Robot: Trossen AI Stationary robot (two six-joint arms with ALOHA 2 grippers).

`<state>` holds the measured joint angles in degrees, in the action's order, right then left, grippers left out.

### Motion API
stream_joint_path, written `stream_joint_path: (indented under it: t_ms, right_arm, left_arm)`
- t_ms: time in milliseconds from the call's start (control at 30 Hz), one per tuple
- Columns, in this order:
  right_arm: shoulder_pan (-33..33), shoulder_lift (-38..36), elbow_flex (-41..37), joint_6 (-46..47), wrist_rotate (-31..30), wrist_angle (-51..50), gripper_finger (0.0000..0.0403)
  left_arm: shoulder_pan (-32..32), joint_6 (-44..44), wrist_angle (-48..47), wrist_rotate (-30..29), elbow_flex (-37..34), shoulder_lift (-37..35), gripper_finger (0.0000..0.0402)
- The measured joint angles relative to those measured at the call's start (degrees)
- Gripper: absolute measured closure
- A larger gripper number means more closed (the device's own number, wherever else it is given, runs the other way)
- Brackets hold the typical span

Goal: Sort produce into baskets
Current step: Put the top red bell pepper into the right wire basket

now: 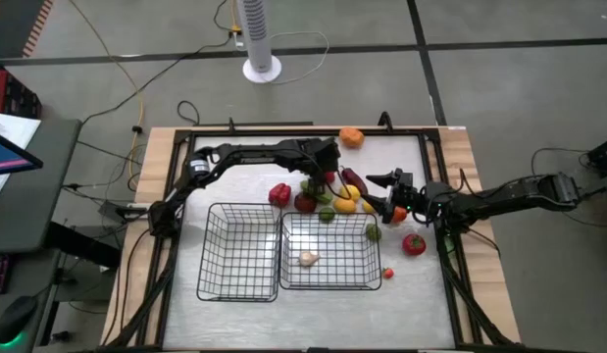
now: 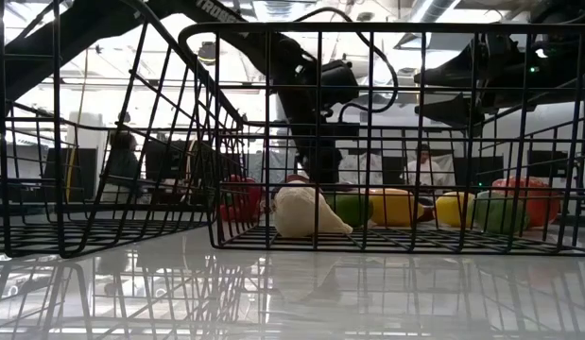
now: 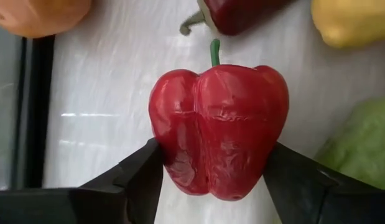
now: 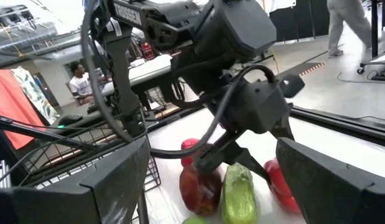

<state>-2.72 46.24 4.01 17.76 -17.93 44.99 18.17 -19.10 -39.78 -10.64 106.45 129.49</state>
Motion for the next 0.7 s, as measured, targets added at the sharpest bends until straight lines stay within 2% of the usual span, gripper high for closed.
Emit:
stream_joint_path:
  t_ms: [133,267,500,567,700]
  right_arm:
    - [0.02,0.0,0.0,0.15,0.02,-0.08,0.0023]
    - [0.02,-0.02,0.0,0.15,0.04,-0.52,0.0023]
    - [0.11,-0.58,0.0,-1.64,-1.49,0.77,0.0023]
    - [0.11,-0.92,0.0,-2.57,-1.7,0.81,0.0023]
    - [0.09,-1.31,0.0,-3.12,-1.75,0.47,0.0023]
  left_arm:
    - [-0.84,-2.02,-4.1,-2.53,4.87,0.0,0.0175]
    - [-1.6,-3.81,-11.52,-5.13,12.63,-0.04,0.0176]
    - [-2.85,0.11,-32.1,-4.81,28.82,-0.23,0.0177]
    - [-3.34,1.47,-33.17,-3.19,26.32,-3.4,0.0177]
    - [-4.75,4.46,-36.35,5.6,22.46,-8.26,0.0177]
